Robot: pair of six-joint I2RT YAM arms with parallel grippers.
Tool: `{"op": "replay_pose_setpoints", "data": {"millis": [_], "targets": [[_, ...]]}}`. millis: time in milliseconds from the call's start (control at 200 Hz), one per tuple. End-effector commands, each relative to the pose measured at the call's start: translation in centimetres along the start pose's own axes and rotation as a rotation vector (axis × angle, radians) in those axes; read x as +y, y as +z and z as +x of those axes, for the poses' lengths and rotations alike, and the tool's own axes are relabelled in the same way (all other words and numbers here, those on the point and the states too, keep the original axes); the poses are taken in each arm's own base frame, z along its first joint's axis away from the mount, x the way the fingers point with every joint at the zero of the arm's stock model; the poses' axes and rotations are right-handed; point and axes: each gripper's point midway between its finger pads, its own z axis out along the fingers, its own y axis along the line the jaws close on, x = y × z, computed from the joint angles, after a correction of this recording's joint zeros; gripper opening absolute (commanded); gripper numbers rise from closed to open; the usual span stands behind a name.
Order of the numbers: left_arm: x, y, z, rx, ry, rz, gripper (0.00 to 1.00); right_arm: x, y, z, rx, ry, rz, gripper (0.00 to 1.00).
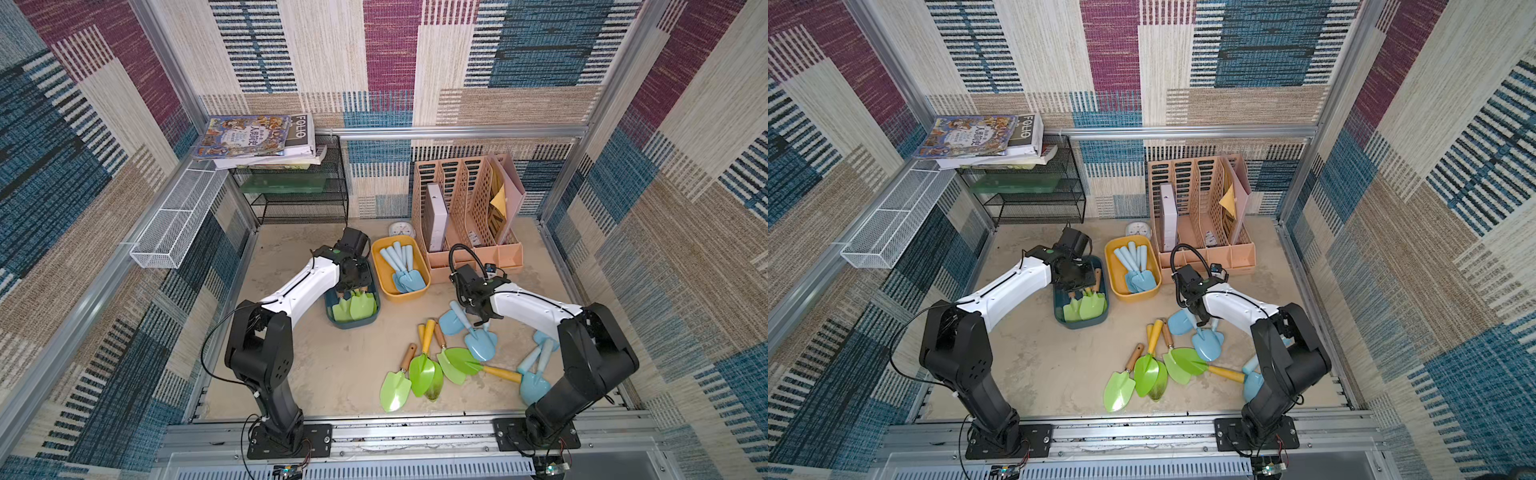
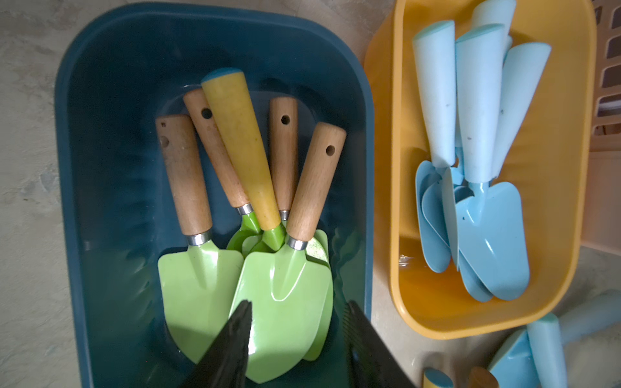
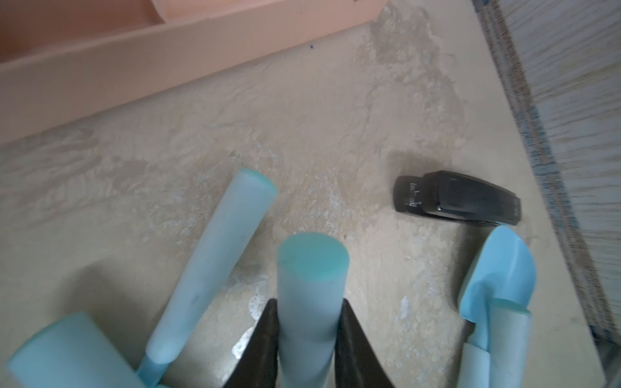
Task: Sort the small shovels by color and place them into the storage box
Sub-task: Pick up the shovel from the center of the board, then place the shovel in the storage box.
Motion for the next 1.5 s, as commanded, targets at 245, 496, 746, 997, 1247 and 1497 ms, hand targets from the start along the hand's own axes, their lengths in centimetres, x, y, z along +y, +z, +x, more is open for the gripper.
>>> {"op": "replay_pose_setpoints", "data": {"millis": [245,496,746,997,1247,1497], "targets": [[-0.2,0.1,0.1,0.012,0.012,0.006,0.47,-4.9,-2.2,-2.0,-0.146,0.004,0.254,0.11],[-0.1,0.2,0.1,0.013,0.016,0.003,0.47,-0.3,-7.4,-9.0,-0.299,0.070,-0.176,0.12],[0.3,-0.1,0.4,0.014,0.025,-0.007,0.47,4.9,-11.4,-15.2,-0.408,0.018,-0.345,0.12],[0.9,-0.6,0.6,0.009,0.044,-0.026,0.48,12.3,-12.3,-18.1,-0.427,-0.042,-0.536,0.12],[1.8,-1.0,0.8,0.012,0.058,-0.048,0.49,19.0,-12.1,-20.2,-0.419,-0.108,-0.647,0.12],[3.2,-1.8,0.8,-0.003,0.063,-0.083,0.49,23.9,-10.0,-19.6,-0.361,-0.175,-0.697,0.12]]}}
